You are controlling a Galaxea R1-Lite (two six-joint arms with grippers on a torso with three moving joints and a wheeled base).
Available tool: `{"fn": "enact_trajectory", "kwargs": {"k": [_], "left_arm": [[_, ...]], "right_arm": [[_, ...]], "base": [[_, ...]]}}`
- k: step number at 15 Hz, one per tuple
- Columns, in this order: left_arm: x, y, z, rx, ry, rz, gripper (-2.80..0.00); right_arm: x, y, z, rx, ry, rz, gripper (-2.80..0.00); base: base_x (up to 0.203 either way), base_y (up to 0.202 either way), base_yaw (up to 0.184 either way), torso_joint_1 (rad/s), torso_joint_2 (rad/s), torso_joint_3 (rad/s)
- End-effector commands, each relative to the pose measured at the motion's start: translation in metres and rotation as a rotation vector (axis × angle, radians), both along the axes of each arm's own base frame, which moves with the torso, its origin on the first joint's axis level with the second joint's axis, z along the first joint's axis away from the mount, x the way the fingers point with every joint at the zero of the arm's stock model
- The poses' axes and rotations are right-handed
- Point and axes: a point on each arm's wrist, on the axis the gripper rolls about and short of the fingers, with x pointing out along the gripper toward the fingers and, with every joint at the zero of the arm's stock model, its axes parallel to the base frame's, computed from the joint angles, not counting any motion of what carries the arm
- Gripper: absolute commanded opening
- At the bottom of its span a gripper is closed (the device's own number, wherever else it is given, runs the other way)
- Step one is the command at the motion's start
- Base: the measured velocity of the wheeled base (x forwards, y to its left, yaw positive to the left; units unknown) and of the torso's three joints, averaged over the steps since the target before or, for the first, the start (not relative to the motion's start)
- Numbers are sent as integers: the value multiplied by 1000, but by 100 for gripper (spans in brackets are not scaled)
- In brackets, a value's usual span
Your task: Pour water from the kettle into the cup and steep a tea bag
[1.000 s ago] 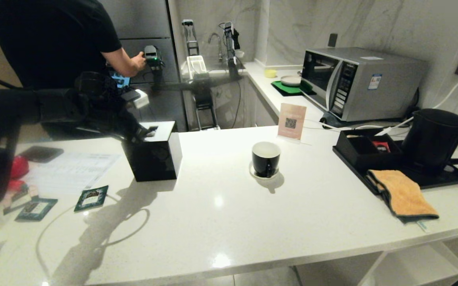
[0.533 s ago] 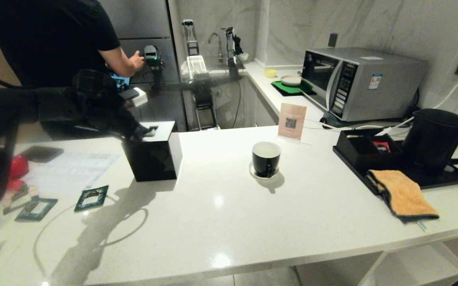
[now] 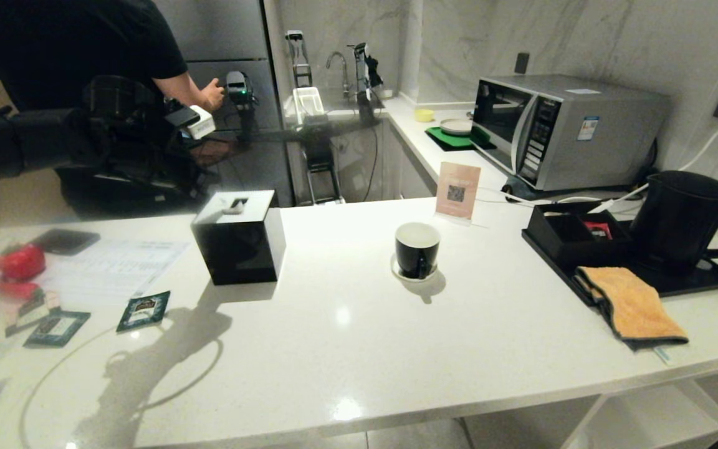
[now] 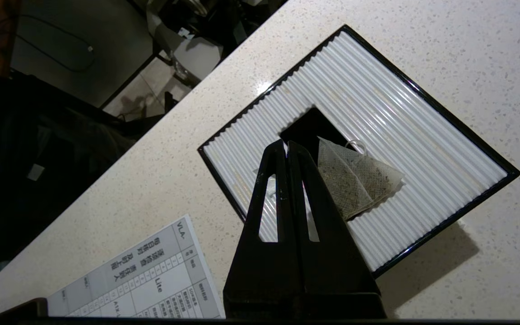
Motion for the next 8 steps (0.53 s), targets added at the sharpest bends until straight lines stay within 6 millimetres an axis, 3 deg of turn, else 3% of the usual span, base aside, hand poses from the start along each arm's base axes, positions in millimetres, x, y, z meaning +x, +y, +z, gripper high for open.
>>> {"fn": "enact_trajectory", "kwargs": {"k": [1, 8], "left_arm": [[-7, 4, 8, 2, -9, 11, -280], [-15, -3, -4, -24, 141, -8, -280]], "right_arm": [[0, 0, 0, 0, 1, 0, -280], [0, 0, 0, 0, 1, 0, -280]], "base": [[0, 0, 0, 0, 0, 0], [0, 0, 0, 0, 0, 0]]}}
